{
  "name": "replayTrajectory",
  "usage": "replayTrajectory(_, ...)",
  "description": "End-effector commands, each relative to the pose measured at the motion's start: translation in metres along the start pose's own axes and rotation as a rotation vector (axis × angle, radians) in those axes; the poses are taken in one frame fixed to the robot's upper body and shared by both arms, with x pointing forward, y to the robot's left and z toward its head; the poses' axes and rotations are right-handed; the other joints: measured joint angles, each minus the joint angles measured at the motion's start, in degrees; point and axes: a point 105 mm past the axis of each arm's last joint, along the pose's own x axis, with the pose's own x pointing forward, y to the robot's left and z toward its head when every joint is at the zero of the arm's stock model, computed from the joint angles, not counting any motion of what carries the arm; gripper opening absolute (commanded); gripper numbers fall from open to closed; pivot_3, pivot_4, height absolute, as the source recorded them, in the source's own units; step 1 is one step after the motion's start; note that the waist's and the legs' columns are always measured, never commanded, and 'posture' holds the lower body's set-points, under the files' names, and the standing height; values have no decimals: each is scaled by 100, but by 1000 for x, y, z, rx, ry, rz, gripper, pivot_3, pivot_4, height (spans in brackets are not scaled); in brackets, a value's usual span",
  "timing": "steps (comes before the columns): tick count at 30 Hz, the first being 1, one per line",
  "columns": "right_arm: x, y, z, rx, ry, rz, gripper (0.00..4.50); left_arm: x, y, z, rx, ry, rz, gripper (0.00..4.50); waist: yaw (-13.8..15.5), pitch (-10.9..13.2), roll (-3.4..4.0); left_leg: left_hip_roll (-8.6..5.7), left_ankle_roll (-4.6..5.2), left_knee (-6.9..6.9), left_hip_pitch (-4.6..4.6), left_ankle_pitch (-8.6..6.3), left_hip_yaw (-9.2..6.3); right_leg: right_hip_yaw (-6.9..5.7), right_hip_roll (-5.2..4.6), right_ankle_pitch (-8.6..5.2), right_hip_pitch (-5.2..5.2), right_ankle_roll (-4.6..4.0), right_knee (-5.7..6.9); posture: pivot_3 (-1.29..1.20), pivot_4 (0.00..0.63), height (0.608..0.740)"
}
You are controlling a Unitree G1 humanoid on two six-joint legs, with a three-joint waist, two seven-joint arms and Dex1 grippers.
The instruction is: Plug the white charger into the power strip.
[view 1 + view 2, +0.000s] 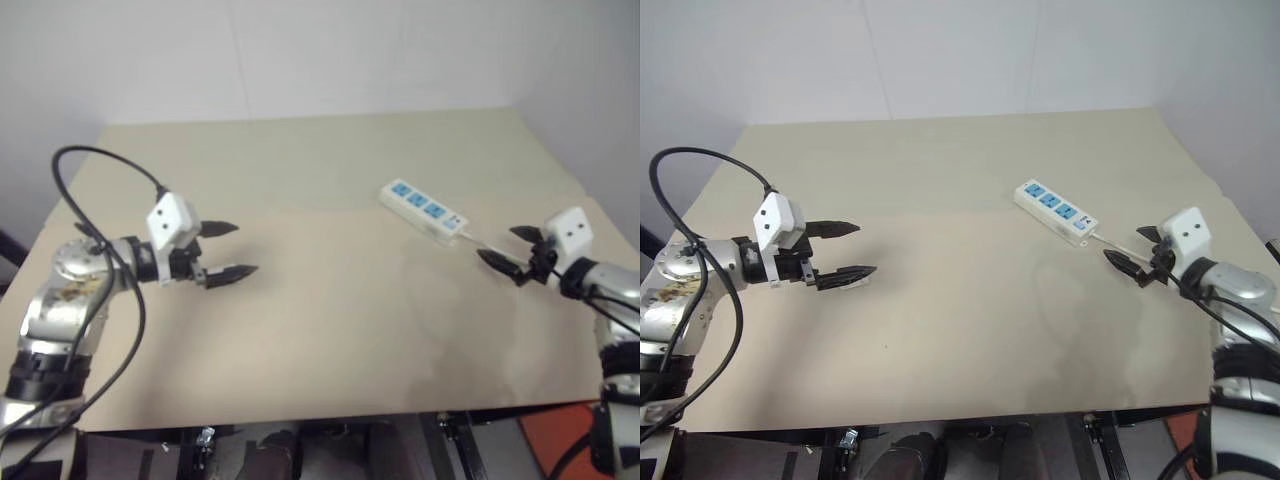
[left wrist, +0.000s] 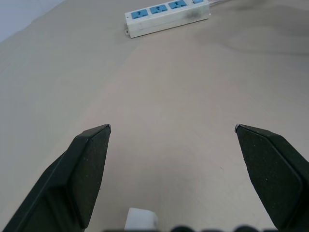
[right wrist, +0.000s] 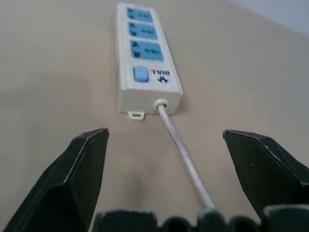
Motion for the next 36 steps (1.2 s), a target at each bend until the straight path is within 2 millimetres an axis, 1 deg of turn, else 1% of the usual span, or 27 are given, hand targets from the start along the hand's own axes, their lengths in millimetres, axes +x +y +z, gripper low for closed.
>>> replayTrajectory(1, 18, -10, -6, 1, 83, -65, 4459, 2, -1, 14, 65, -26, -14, 4500, -26, 0, 0, -2, -1, 0, -3, 1, 1, 3, -2, 0, -4, 0, 0, 0, 150, 740)
replayTrajectory(5, 31, -9, -11, 3, 145, -87, 4459, 7, -7, 13, 71, -16, -35, 4500, -30, 0, 0, -2, -1, -3, -6, 1, 3, 5, 0, 1, -9, 1, -6, 0, 150, 740)
replayTrajectory(8, 36, -6, -13, 14, 173, -83, 4459, 11, -14, 13, 72, -10, -60, 4500, -37, 0, 0, -2, -1, -2, -8, 0, 4, 8, -1, 3, -8, 5, -9, 0, 150, 740)
replayTrajectory(11, 39, -1, -14, 32, 194, -42, 3892, 13, -20, 12, 71, 0, -76, 4500, -40, 0, 0, -6, 0, 1, -6, 0, 7, 17, -1, 9, -6, 14, -11, 0, 150, 740)
replayTrajectory(13, 40, 1, -13, 41, 186, -30, 3268, 13, -21, 11, 69, 4, -74, 4500, -47, 0, 1, -6, 0, 1, -4, 0, 9, 20, 0, 9, -5, 14, -8, 0, 150, 740)
replayTrajectory(18, 43, 4, -11, 35, 183, -16, 1478, 13, -21, 8, 67, 15, -70, 4500, -53, 0, 0, -6, 0, 1, -2, 0, 11, 24, 1, 10, -6, 15, -8, 0, 150, 740)
replayTrajectory(20, 43, 4, -10, 31, 181, -16, 828, 14, -21, 9, 67, 12, -71, 4500, -64, 0, 0, -5, 0, 0, -2, 0, 12, 25, 3, 10, -7, 15, -8, 0, 150, 740)
replayTrajectory(21, 43, 4, -10, 24, 179, -12, 411, 14, -21, 9, 67, 11, -72, 4500, -65, 0, 1, -4, 0, 0, -2, 0, 12, 26, 5, 10, -7, 15, -8, 0, 150, 740)
replayTrajectory(22, 43, 4, -9, 16, 176, -9, 152, 15, -21, 9, 67, 10, -72, 4500, -65, 0, 1, -4, 0, 0, -2, 0, 13, 27, 5, 10, -8, 15, -8, 0, 150, 740)
replayTrajectory(23, 42, 4, -8, 10, 168, -6, 25, 15, -21, 9, 67, 10, -74, 4500, -63, 0, 1, -4, 0, 0, -1, 0, 13, 27, 5, 10, -8, 15, -7, 0, 150, 740)
replayTrajectory(26, 39, 6, -2, -18, 126, 37, 25, 16, -22, 9, 67, 11, -80, 4500, -62, 0, 1, -4, 0, 1, -1, 0, 14, 28, 5, 10, -6, 15, -7, 0, 150, 740)
replayTrajectory(28, 35, 15, 4, -77, 68, 109, 25, 16, -22, 8, 63, 13, -84, 4500, -60, 0, 0, -3, 1, 0, -2, -1, 15, 28, 5, 11, -9, 15, -8, 0, 150, 740)
replayTrajectory(30, 31, 28, 11, -117, -6, 173, 25, 15, -23, 6, 56, 19, -88, 4500, -52, 0, 0, -2, 1, -1, -4, -1, 14, 27, 6, 11, -11, 16, -8, 0, 150, 740)
replayTrajectory(33, 16, 53, 18, -159, -87, 222, 25, 16, -22, 3, 57, 34, -92, 4500, -33, -1, 1, 1, 2, -1, -6, -1, 14, 27, 8, 11, -14, 16, -6, 0, 150, 740)
replayTrajectory(36, -3, 74, 15, -193, -94, 230, 25, 17, -21, 4, 57, 31, -101, 4500, -21, -1, 1, 1, 2, 0, -9, -2, 13, 29, 8, 11, -20, 17, 0, 0, 150, 740)
